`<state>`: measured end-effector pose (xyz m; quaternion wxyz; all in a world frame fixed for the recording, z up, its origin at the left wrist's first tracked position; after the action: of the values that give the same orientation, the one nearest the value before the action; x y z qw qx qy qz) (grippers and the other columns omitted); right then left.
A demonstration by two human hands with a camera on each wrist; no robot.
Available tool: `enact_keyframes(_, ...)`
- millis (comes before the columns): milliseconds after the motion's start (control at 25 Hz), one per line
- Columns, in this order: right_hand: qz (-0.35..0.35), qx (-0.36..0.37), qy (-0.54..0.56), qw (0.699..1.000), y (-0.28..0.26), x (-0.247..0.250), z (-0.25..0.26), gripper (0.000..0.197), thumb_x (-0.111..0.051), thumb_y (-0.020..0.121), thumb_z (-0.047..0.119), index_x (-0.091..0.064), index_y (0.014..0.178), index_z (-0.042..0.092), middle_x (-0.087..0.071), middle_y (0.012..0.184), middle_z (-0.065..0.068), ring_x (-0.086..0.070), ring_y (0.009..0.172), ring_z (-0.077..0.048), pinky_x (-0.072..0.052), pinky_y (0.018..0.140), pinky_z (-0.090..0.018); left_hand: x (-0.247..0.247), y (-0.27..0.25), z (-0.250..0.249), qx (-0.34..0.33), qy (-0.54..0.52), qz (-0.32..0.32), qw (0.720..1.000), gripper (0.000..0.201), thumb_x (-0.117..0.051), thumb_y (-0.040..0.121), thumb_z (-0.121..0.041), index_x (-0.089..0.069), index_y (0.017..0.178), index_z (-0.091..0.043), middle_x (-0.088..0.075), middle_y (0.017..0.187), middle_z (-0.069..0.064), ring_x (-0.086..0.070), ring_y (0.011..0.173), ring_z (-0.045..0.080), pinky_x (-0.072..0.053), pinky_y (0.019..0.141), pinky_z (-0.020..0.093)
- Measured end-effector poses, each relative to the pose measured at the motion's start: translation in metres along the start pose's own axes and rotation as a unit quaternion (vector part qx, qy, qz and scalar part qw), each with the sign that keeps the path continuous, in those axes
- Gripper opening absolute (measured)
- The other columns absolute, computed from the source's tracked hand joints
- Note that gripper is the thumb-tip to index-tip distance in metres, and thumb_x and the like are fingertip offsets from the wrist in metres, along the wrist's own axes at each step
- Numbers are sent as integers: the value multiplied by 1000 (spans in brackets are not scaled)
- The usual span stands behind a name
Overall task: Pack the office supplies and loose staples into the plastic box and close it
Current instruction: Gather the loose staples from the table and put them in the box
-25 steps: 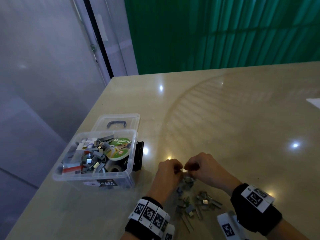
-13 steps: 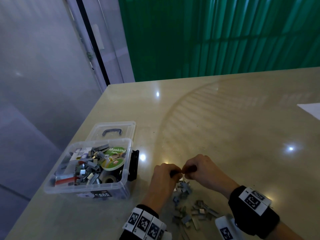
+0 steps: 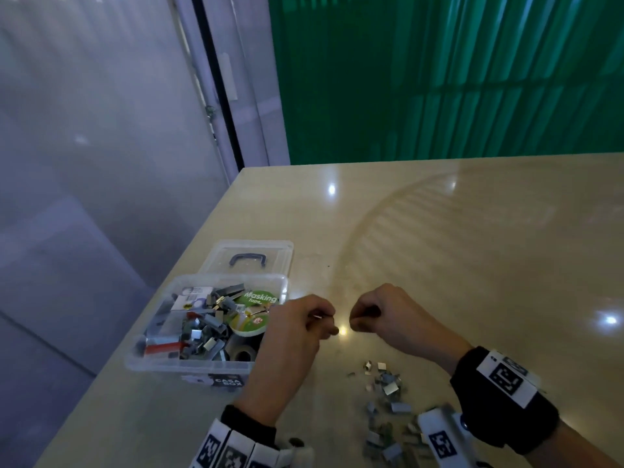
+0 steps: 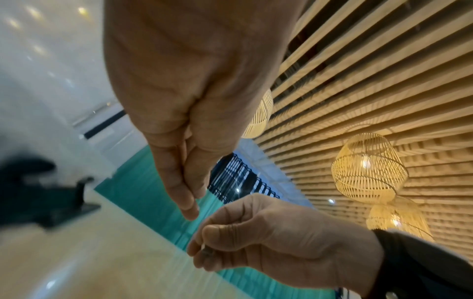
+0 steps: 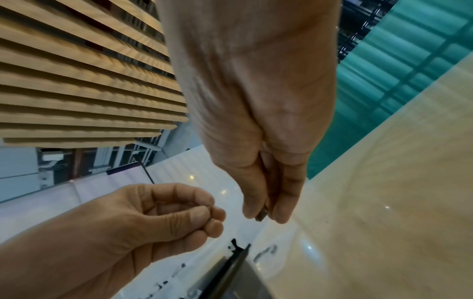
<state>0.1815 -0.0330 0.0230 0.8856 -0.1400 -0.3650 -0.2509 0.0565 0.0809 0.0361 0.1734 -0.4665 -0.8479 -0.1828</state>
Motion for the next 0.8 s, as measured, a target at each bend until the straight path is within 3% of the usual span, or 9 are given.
enact_keyframes(80, -9, 40, 3, 999, 15, -1, 26, 5, -75, 87, 17, -78, 83, 19, -74, 80, 8, -67, 74, -1, -56, 71, -24, 41, -1, 2, 6, -4, -51, 999, 20, -69, 86, 0, -71, 84, -20, -74, 76, 1, -73, 72, 9, -59, 73, 28)
enact_keyframes(200, -10, 93, 32, 995, 44, -19, 71, 7, -75, 86, 12, -76, 80, 15, -72, 68, 4, -65, 60, -2, -55, 63, -24, 108, -11, 28, 46, 26, -133, 990, 20, -71, 85, 0, -74, 84, -20, -74, 81, -3, -72, 71, 9, -58, 70, 25)
enact_keyframes(280, -5, 121, 51, 991, 64, -35, 97, 9, -74, 84, 6, -76, 76, 10, -71, 62, -1, -66, 55, -8, -57, 61, -27, 138, -15, 44, 67, 62, -159, 983, 23, -69, 86, 0, -76, 82, -21, -74, 71, -1, -72, 67, 15, -60, 64, 32)
enact_keyframes(360, -2, 131, 61, 989, 84, -53, 116, 9, -72, 82, 0, -76, 77, 6, -73, 65, -6, -69, 59, -14, -58, 62, -29, 156, -16, 53, 71, 112, -174, 976, 26, -68, 85, 0, -76, 77, -23, -73, 66, -2, -70, 62, 16, -58, 58, 27)
enact_keyframes(520, 12, 143, 35, 989, 114, -79, 144, 10, -72, 84, -1, -79, 83, 6, -76, 79, -8, -70, 69, -13, -51, 59, -10, 166, -10, 52, 48, 177, -185, 965, 13, -71, 86, -5, -79, 87, -15, -75, 81, -3, -66, 69, 0, -47, 64, 4)
enact_keyframes(560, 14, 146, 26, 989, 119, -83, 149, 10, -73, 83, 1, -80, 85, 8, -76, 82, -6, -69, 72, -11, -51, 61, -9, 167, -7, 53, 49, 178, -183, 966, 13, -71, 86, -5, -79, 89, -14, -76, 84, -2, -66, 71, 0, -46, 66, 2)
enact_keyframes(600, 15, 147, 23, 989, 124, -87, 153, 10, -75, 83, 1, -80, 86, 8, -76, 84, -5, -69, 76, -11, -54, 65, -13, 168, -5, 56, 52, 181, -178, 966, 14, -70, 86, -4, -79, 91, -13, -76, 86, 0, -67, 73, 3, -48, 69, 3)
enact_keyframes(720, 23, 150, 15, 988, 133, -95, 158, 16, -73, 81, -1, -81, 90, 9, -76, 88, -5, -69, 82, -14, -57, 76, -25, 164, 1, 59, 63, 214, -133, 966, 19, -66, 87, -2, -80, 94, -13, -77, 90, 5, -69, 79, 15, -57, 79, 25)
enact_keyframes(800, 31, 154, -3, 988, 133, -96, 157, 21, -71, 82, -4, -81, 93, 10, -76, 91, -4, -69, 86, -15, -56, 77, -25, 165, 3, 60, 65, 219, -127, 965, 25, -61, 90, 1, -80, 98, -14, -76, 93, 6, -65, 74, 12, -51, 72, 11)
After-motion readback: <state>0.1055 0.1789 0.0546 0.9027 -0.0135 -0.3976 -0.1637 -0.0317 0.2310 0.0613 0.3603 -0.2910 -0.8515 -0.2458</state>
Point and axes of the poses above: each hand's wrist, its own y-axis towards the middle knuckle, its own x-axis out of the back of the hand, z = x × y, the point moved 7 cm from there along y, towards the middle knuckle
